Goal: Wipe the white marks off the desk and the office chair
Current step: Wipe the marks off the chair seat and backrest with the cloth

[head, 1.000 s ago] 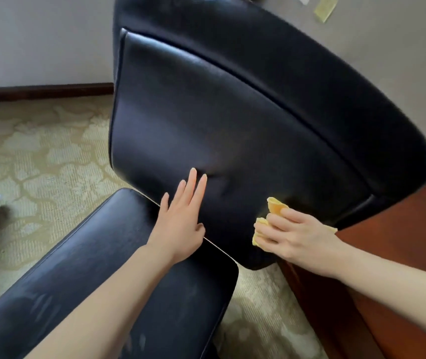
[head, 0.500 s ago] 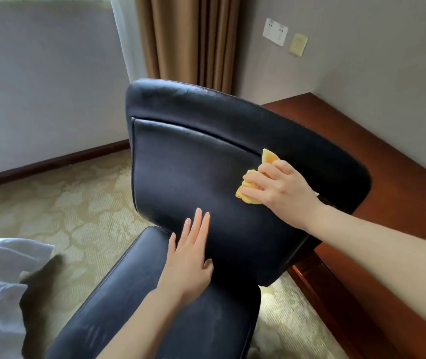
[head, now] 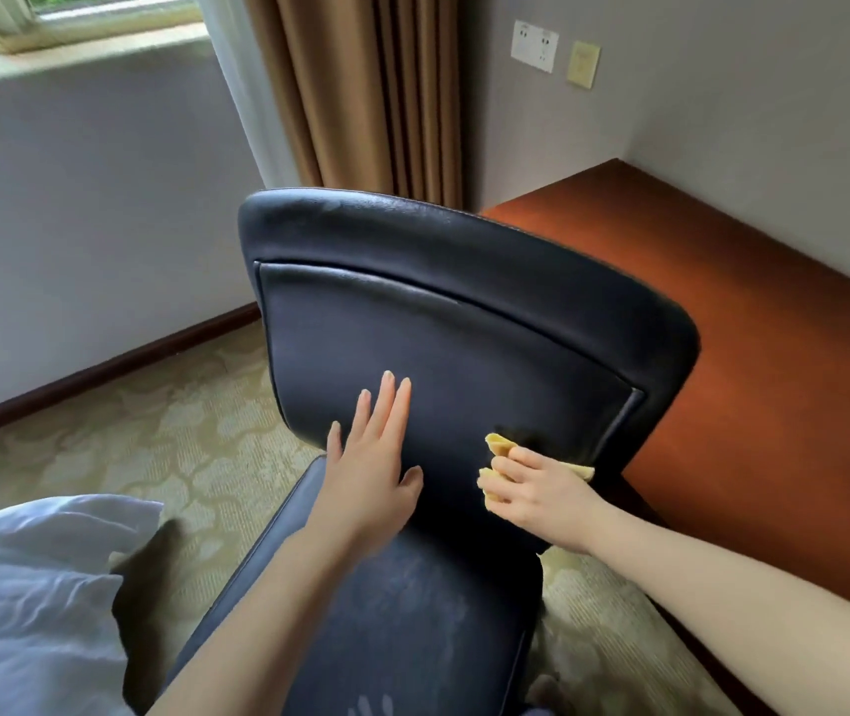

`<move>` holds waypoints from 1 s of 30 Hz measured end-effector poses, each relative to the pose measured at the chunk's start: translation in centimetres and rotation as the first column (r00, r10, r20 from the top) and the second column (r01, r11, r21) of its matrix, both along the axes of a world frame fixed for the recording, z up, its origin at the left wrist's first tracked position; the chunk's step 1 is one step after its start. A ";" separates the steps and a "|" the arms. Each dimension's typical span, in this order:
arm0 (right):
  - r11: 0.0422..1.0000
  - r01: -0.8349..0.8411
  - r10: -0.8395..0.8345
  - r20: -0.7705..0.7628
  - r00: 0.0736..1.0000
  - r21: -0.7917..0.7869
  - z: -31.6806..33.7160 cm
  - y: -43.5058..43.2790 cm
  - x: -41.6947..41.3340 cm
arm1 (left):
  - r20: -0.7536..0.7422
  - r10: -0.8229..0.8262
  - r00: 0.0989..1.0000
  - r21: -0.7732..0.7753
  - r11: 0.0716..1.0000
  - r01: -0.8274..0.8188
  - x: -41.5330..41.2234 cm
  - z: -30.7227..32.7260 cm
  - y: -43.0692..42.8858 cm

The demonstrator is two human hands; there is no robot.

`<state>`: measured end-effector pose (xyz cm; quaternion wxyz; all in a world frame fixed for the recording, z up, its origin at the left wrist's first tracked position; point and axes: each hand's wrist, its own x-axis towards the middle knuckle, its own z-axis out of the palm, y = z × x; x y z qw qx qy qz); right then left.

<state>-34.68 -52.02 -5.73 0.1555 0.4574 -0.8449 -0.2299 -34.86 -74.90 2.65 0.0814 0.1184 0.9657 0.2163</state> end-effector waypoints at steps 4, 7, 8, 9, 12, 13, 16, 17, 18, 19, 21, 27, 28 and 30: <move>0.994 -0.074 0.072 -0.024 0.997 -0.075 -0.3 4.1 1.8 | -0.021 -0.109 0.994 -0.008 0.994 0.108 -2.0 1.3 3.5; 0.983 -0.093 0.089 -0.032 0.995 -0.159 1.6 6.0 1.9 | -0.037 -0.165 0.986 -0.005 0.986 0.165 -3.4 2.2 5.8; 0.981 -0.092 0.086 -0.043 0.995 -0.171 2.3 6.3 1.7 | -0.038 -0.172 0.984 0.000 0.985 0.172 -3.6 2.5 6.3; 0.978 -0.091 0.083 -0.051 0.995 -0.185 3.1 6.5 1.4 | -0.036 -0.176 0.984 0.005 0.984 0.177 -3.9 2.7 6.8; 0.963 -0.112 0.094 -0.084 0.992 -0.246 5.4 6.3 0.4 | -0.035 -0.183 0.983 -0.001 0.983 0.183 -4.0 2.9 7.4; 0.953 -0.116 0.093 -0.092 0.991 -0.280 6.2 6.1 0.0 | -0.040 -0.185 0.982 -0.007 0.983 0.185 -3.9 3.0 7.4; 0.934 -0.121 0.087 -0.115 0.990 -0.335 8.8 5.4 -2.2 | -0.057 -0.167 0.984 -0.015 0.986 0.167 -4.0 3.3 6.9; 0.930 -0.133 0.095 -0.125 0.988 -0.343 9.6 5.0 -3.1 | -0.059 -0.148 0.987 -0.017 0.989 0.147 -3.9 3.4 6.5; 0.926 -0.140 0.098 -0.136 0.986 -0.350 10.2 4.6 -3.8 | -0.059 -0.134 0.989 -0.018 0.991 0.133 -3.9 3.5 6.2; 0.924 -0.151 0.107 -0.142 0.984 -0.352 10.6 4.0 -4.6 | -0.064 -0.119 0.991 -0.017 0.993 0.118 -3.8 3.7 5.9; 0.928 -0.171 0.125 -0.157 0.980 -0.331 11.5 2.6 -6.3 | -0.080 -0.080 0.994 -0.012 0.997 0.080 -3.5 3.9 5.2; 0.924 -0.165 0.066 -0.282 0.957 -0.345 14.6 -3.4 -12.2 | -0.120 0.034 0.992 -0.014 0.999 -0.035 -2.5 4.9 3.2; 0.927 -0.168 0.058 -0.312 0.948 -0.335 15.2 -4.5 -13.2 | -0.122 0.055 0.991 -0.018 0.998 -0.057 -2.3 5.0 2.9; 0.945 -0.152 0.039 -0.364 0.930 -0.288 16.4 -6.2 -14.8 | -0.122 0.089 0.989 -0.026 0.995 -0.093 -1.9 5.3 2.4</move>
